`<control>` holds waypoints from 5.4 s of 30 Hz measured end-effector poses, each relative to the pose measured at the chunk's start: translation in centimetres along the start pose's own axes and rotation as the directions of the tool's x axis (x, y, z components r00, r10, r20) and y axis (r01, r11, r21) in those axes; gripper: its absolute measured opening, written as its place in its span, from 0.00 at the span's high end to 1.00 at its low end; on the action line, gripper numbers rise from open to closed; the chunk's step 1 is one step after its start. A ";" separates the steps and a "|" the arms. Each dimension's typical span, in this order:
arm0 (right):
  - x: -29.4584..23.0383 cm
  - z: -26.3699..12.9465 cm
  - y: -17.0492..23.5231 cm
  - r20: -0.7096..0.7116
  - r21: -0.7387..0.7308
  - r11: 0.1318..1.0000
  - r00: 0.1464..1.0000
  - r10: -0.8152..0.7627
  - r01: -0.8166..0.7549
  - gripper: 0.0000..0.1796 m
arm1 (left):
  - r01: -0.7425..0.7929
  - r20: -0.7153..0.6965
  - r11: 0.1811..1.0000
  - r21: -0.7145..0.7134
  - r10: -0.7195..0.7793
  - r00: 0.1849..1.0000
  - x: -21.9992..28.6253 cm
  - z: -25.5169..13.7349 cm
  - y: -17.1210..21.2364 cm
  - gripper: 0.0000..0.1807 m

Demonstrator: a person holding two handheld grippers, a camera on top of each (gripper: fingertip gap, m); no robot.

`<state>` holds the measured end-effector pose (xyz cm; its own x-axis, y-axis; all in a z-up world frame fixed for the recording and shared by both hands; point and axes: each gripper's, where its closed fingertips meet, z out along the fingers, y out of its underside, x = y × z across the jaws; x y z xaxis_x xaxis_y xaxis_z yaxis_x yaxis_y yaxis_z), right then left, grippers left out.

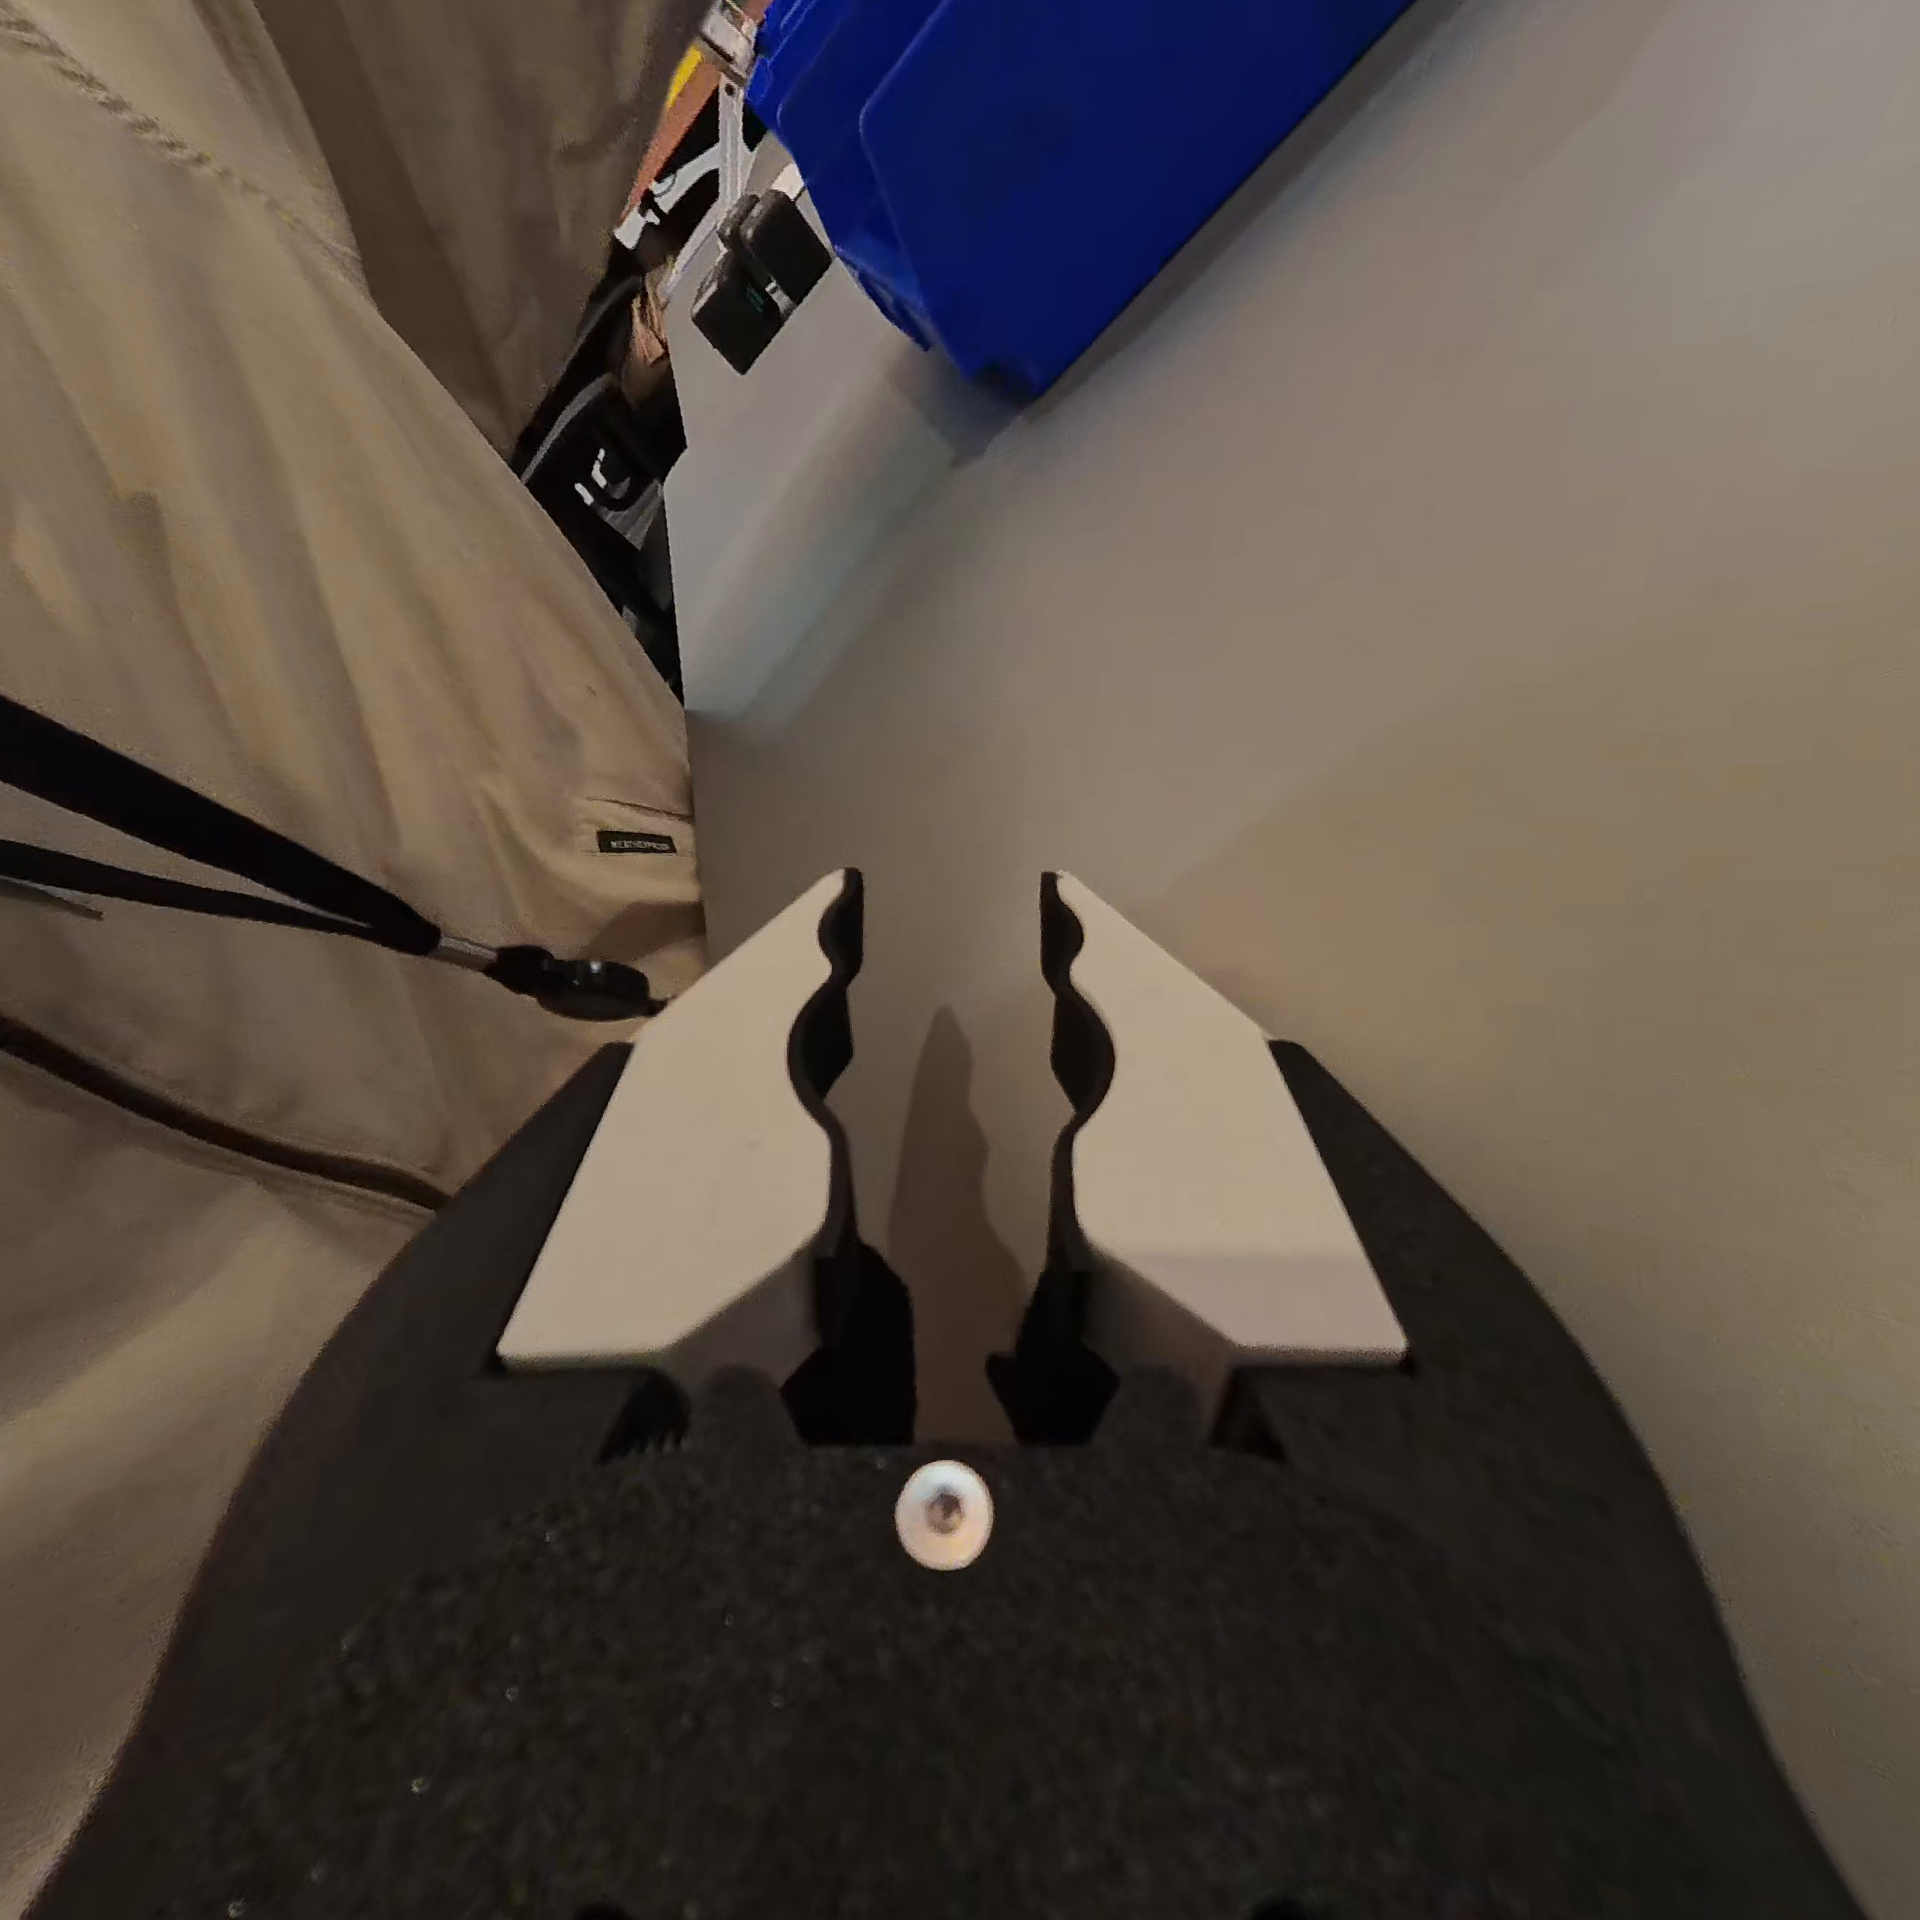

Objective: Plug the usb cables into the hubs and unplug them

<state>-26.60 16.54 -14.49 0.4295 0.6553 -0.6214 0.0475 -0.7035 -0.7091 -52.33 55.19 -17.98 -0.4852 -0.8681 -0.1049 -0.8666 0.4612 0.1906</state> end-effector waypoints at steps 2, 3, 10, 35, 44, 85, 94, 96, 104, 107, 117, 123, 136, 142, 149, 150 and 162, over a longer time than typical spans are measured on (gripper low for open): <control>-0.1 -0.1 -0.2 0.010 0.010 1.000 1.000 0.006 -0.006 0.81 | 0.009 0.021 0.999 0.034 -0.010 1.000 0.2 0.0 0.1 0.82; -0.2 -0.2 -0.2 0.015 0.013 1.000 1.000 0.007 -0.007 0.81 | 0.040 0.013 0.998 0.049 -0.040 0.999 0.5 0.0 0.2 0.82; -0.1 -0.5 -0.6 0.002 0.042 0.999 1.000 0.004 -0.004 0.82 | 0.253 0.149 0.941 0.225 -0.289 0.946 1.1 -7.3 1.2 0.82; -2.2 -7.3 -7.2 -0.414 0.328 0.853 0.873 -0.256 0.406 0.77 | 0.367 -0.428 -0.240 0.899 -0.660 0.617 10.0 -30.6 -26.5 0.84; -5.6 -3.5 -13.0 -0.560 0.140 0.820 0.727 -0.397 0.555 0.73 | 0.486 -0.680 -0.504 0.714 -0.666 0.308 11.7 -17.5 -31.0 0.84; -0.1 1.7 -11.3 -0.664 0.108 0.824 0.658 -0.357 0.556 0.92 | 0.479 -0.541 -0.348 0.806 -0.761 0.357 13.1 -15.9 -33.3 0.84; -0.7 0.9 -11.4 -0.679 0.216 0.830 0.690 -0.250 0.514 0.92 | 0.458 -0.533 -0.349 0.818 -0.761 0.371 13.0 -16.7 -33.7 0.83; -0.9 0.5 -11.2 -0.683 0.259 0.827 0.700 -0.209 0.499 0.92 | 0.455 -0.522 -0.336 0.825 -0.763 0.381 13.1 -17.0 -34.0 0.83; -1.3 -0.1 -11.3 -0.700 0.270 0.810 0.684 -0.206 0.520 0.92 | 0.446 -0.515 -0.330 0.832 -0.759 0.399 13.2 -17.5 -34.3 0.83; -1.3 -0.1 -11.3 -0.698 0.276 0.811 0.688 -0.200 0.516 0.92 | 0.454 -0.524 -0.336 0.825 -0.755 0.395 13.2 -17.5 -34.3 0.83; -1.8 -0.9 -11.5 -0.684 0.324 0.798 0.709 -0.172 0.507 0.92 | 0.483 -0.548 -0.368 0.794 -0.777 0.309 12.4 -16.3 -32.2 0.83; -4.4 -4.7 -12.1 -0.620 0.346 0.780 0.751 -0.228 0.522 0.92 | 0.313 -0.455 -0.366 0.877 -0.842 0.290 11.3 -20.1 -25.2 0.84; -5.3 -15.0 -20.0 -0.317 0.313 0.911 0.934 -0.167 0.269 0.92 | 0.407 -0.520 -0.362 0.839 -0.754 0.401 12.2 -17.4 -29.4 0.84; 9.8 -20.0 -15.1 -0.398 0.384 0.914 0.870 0.290 -0.129 0.92 | 0.422 -0.551 -0.387 0.820 -0.733 0.400 12.3 -17.3 -29.5 0.84; 17.8 -22.8 -4.9 -0.778 0.043 0.926 0.569 0.267 -0.375 0.69 | 0.467 -0.556 -0.356 0.810 -0.722 0.413 12.5 -16.5 -31.1 0.84; 17.5 -23.4 -5.2 -0.799 0.046 0.934 0.548 0.248 -0.355 0.69 | 0.461 -0.547 -0.351 0.815 -0.726 0.416 12.5 -16.6 -31.2 0.84; 6.6 -15.6 -13.5 -0.484 0.090 0.996 0.874 0.032 0.014 0.68 | 0.334 -0.519 -0.403 0.852 -0.731 0.443 12.8 -19.3 -30.4 0.85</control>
<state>-10.31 26.08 -3.80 0.8136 0.4174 -0.4047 -0.0283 -0.6668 -0.7447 -29.91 26.55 -6.29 0.4791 -0.8169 0.3212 0.0871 -0.3199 -0.9434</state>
